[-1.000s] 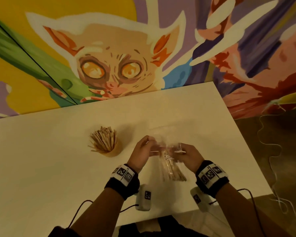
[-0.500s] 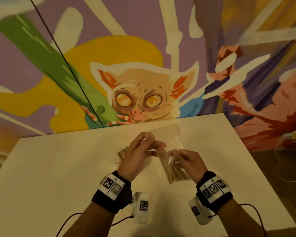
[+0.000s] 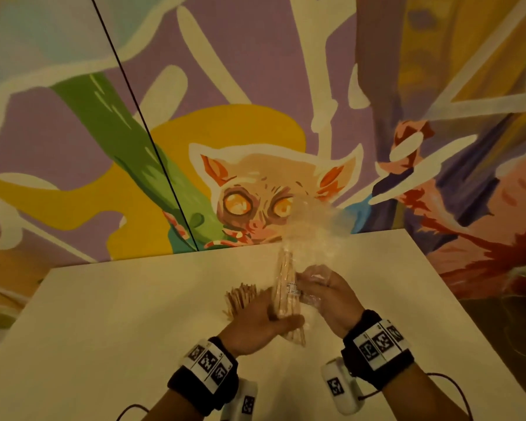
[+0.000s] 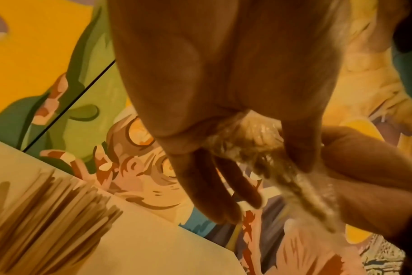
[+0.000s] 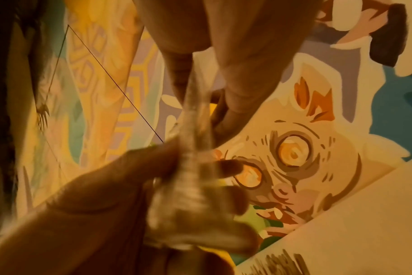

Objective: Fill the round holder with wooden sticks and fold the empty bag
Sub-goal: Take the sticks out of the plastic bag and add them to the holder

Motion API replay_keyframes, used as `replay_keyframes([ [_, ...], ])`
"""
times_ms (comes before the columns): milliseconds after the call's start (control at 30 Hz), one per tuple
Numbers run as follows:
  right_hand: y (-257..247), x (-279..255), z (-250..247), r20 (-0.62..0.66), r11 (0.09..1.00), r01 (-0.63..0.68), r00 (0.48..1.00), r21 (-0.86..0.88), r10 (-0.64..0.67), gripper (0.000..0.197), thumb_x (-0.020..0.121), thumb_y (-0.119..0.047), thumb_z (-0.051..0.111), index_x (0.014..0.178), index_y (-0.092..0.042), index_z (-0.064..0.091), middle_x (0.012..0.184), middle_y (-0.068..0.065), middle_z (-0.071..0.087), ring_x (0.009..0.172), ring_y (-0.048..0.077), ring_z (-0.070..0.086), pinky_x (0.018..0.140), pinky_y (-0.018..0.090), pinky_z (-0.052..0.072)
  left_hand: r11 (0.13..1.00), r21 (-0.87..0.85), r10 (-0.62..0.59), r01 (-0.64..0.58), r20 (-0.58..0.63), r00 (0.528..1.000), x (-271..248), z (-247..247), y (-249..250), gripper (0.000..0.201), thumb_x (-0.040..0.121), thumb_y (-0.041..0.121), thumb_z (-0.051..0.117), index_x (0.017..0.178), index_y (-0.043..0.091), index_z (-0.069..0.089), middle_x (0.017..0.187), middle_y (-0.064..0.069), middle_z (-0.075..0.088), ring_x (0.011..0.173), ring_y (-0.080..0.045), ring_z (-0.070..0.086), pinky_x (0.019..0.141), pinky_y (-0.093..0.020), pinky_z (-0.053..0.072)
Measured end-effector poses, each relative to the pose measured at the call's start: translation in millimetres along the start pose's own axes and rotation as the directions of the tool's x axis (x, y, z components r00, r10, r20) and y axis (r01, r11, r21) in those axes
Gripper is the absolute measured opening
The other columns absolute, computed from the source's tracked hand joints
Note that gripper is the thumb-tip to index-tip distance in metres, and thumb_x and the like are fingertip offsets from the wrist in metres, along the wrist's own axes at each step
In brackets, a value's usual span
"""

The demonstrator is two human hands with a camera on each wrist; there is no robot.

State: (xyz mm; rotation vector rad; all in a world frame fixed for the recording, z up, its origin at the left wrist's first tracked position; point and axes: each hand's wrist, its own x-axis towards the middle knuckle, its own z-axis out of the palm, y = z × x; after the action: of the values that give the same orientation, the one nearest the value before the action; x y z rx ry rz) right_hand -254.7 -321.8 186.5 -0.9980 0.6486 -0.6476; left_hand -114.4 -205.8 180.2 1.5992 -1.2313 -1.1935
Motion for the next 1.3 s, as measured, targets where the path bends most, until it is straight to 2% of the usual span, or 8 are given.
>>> replay_keyframes([
  [100,-3,6,11,0.015,0.999,0.029,0.999,-0.024,-0.029,0.02,0.083,-0.011,0.075,0.091,-0.013,0.057,0.092,0.014,0.065,0.091,0.026,0.064,0.085,0.039,0.05,0.998,0.056,-0.013,0.012,0.025,1.0,-5,0,6,0.016,0.096,0.027,0.065,0.1,0.012,0.07,0.08,0.003,0.075,0.074,-0.016,0.072,0.081,-0.046,0.061],
  [333,-5,19,37,0.076,0.998,0.042,0.996,-0.049,-0.038,0.045,0.085,-0.034,0.066,0.119,-0.005,0.068,0.113,0.014,0.074,0.103,0.022,0.068,0.095,0.034,0.052,0.923,-0.358,-0.131,0.14,0.051,0.99,-10,-6,17,0.027,0.099,0.009,0.044,0.116,-0.001,0.062,0.097,-0.019,0.067,0.088,-0.037,0.073,0.071,-0.042,0.063],
  [533,1,23,45,0.172,0.997,-0.001,0.985,-0.073,0.014,0.049,0.085,-0.039,0.065,0.115,0.0,0.07,0.104,0.023,0.073,0.094,0.026,0.065,0.089,0.037,0.05,0.883,-0.464,-0.105,0.074,-0.042,0.994,-10,-14,18,0.015,0.082,0.022,0.059,0.083,0.008,0.058,0.068,-0.011,0.051,0.051,-0.023,0.051,0.046,-0.025,0.035],
  [633,7,22,45,0.248,0.994,-0.002,0.968,-0.106,0.028,0.04,0.091,-0.029,0.066,0.117,0.001,0.069,0.115,0.024,0.071,0.103,0.027,0.066,0.097,0.039,0.048,0.825,-0.564,-0.091,0.029,-0.083,0.992,-8,-21,19,0.019,0.07,0.024,0.069,0.077,0.014,0.055,0.062,-0.004,0.034,0.051,-0.014,0.028,0.048,-0.025,0.016],
  [900,5,27,44,0.369,0.934,0.138,0.929,-0.328,-0.008,0.06,0.076,0.001,0.07,0.133,-0.003,0.051,0.119,0.012,0.067,0.108,0.02,0.066,0.089,0.03,0.054,0.765,-0.644,-0.072,-0.002,-0.088,0.993,-7,-27,23,0.038,0.079,0.037,0.075,0.099,0.007,0.063,0.062,-0.001,0.038,0.051,-0.013,0.026,0.051,-0.029,0.013],
  [1000,1,30,43,0.377,0.923,0.145,0.926,-0.358,0.001,0.086,0.069,-0.004,0.08,0.142,-0.005,0.035,0.132,0.017,0.06,0.121,0.027,0.061,0.098,0.038,0.053,0.818,-0.576,-0.12,0.011,-0.152,0.981,-3,-27,23,0.031,0.082,0.042,0.076,0.09,0.012,0.071,0.062,-0.008,0.037,0.049,-0.016,0.027,0.053,-0.034,0.012],
  [1133,-26,30,38,0.48,0.98,0.075,0.877,-0.186,0.024,0.069,0.071,-0.002,0.082,0.133,-0.011,0.053,0.123,0.013,0.069,0.117,0.027,0.064,0.097,0.037,0.052,0.792,-0.607,-0.172,0.072,-0.109,0.979,-4,-28,22,0.038,0.075,0.038,0.073,0.096,0.008,0.061,0.074,-0.016,0.038,0.044,-0.014,0.026,0.047,-0.023,0.016],
  [1300,-48,36,54,0.404,0.997,0.033,0.913,0.068,-0.058,0.084,0.06,-0.045,0.091,0.125,-0.003,0.059,0.119,0.018,0.066,0.117,0.032,0.059,0.1,0.04,0.047,0.75,-0.634,-0.238,0.187,0.005,0.971,-3,-26,25,0.032,0.058,0.028,0.076,0.082,0.009,0.068,0.065,-0.011,0.053,0.041,-0.013,0.03,0.044,-0.019,0.015],
])
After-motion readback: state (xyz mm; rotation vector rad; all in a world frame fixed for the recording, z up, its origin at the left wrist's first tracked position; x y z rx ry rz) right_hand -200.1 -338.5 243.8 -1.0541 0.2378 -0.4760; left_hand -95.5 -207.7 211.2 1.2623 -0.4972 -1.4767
